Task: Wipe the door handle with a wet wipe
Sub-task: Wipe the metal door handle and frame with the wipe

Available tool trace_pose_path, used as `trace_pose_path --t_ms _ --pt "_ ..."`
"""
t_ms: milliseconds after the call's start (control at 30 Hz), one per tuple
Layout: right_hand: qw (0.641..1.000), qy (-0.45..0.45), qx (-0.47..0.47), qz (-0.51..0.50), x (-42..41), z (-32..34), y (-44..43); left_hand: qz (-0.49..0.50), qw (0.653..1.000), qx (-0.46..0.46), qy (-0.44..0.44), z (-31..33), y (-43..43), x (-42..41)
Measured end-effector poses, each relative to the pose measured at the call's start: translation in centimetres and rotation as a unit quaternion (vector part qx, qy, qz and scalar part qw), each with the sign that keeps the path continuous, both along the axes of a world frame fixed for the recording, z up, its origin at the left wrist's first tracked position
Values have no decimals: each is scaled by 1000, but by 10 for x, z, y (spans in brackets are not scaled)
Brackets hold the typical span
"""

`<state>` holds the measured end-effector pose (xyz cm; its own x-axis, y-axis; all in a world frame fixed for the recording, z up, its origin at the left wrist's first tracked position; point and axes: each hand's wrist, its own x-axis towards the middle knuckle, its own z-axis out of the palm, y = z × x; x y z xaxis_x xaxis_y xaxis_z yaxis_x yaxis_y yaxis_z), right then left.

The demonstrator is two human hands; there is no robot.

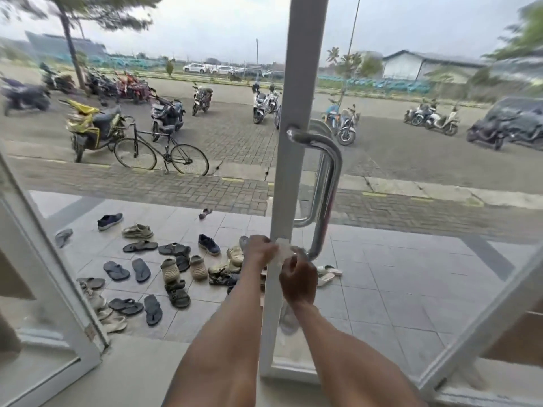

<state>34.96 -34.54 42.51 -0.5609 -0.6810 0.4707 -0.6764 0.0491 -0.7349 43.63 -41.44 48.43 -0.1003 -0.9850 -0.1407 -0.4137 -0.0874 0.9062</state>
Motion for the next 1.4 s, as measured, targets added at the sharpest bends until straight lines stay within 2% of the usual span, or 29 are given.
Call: trace_pose_path --t_ms 133,267,333,433,533,800,933,1067,1200,1300,1367,1400 --pt "992 90 -94 10 5 100 -2 29 990 -98 95 99 -2 3" --pt "982 67 -178 -12 -11 182 -18 32 964 -160 210 164 -5 -9" --pt "977 58 -205 -30 -22 217 -25 46 955 -182 231 185 -10 -14" --pt "975 55 -213 -31 -39 257 -34 77 941 -215 248 205 -19 -20" --pt "984 52 -173 -4 -52 284 -45 103 927 -229 277 217 -27 -27" --pt "989 -46 -133 46 -55 315 -71 92 942 -227 227 221 -45 -26" --pt "986 -75 -133 67 -55 321 -75 68 941 -196 267 225 -51 -18" --pt "990 -78 -116 11 -62 326 -80 31 929 -152 337 222 -54 -13" --pt "997 -50 -55 -24 -69 325 -80 19 934 -132 331 212 -57 -15" --pt "999 -20 33 -20 -74 322 -80 39 940 -120 317 206 -61 -19" --pt "997 20 72 -24 -71 319 -79 57 944 -112 304 203 -65 -24" --pt "996 55 62 -35 -67 317 -79 63 947 -111 296 202 -65 -27"
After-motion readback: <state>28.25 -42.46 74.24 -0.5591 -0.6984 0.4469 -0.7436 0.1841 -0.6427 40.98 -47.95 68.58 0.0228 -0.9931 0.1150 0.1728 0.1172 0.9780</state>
